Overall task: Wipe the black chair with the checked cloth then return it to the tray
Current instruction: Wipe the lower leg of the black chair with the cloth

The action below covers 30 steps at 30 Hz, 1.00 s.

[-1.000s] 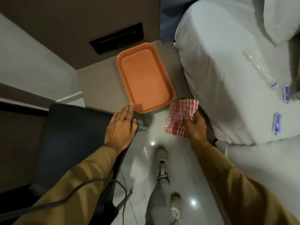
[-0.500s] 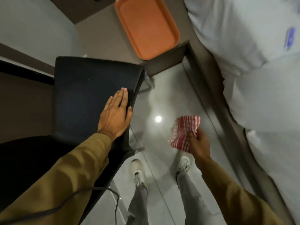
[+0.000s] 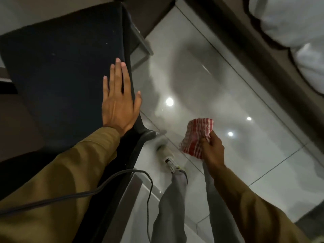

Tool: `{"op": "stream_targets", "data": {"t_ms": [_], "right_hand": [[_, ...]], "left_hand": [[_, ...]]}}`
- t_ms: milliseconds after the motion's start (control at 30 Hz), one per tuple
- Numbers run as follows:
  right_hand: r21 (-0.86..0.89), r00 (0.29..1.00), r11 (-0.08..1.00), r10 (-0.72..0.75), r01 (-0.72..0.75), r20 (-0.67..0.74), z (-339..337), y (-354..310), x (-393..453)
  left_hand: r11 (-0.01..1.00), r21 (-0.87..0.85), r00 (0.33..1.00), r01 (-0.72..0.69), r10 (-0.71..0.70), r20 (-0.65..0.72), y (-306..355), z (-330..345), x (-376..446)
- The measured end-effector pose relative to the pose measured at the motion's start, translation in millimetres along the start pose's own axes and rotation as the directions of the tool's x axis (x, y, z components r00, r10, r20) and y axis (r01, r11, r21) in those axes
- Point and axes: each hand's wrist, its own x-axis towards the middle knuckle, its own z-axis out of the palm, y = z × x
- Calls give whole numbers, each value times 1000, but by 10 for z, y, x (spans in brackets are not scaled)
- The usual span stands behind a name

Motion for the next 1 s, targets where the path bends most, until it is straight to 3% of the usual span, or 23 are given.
{"op": "stream_targets", "data": {"t_ms": [233,400,500,667,1000], "right_hand": [[26,997,1000,13,-10,-81,474,267,-15],[123,991,991,-30,47,-132,765,287,-29],[216,999,975,-40,47,-36,985,307,-83],[403,931,915,-119,-32,344,1379,260,-308],[407,949,904,-2,-134,316,1831,536,310]], "left_hand": [[983,147,986,-111,128,-110,-68,410,21],[994,72,982,-82,93,-165,-222,685,54],[995,-1,970,-102,100,-222,-258,826,80],[990,-72,953,-123,98,-285,-283,937,118],[988,-76,942,-138,107,-319,-290,978,97]]}}
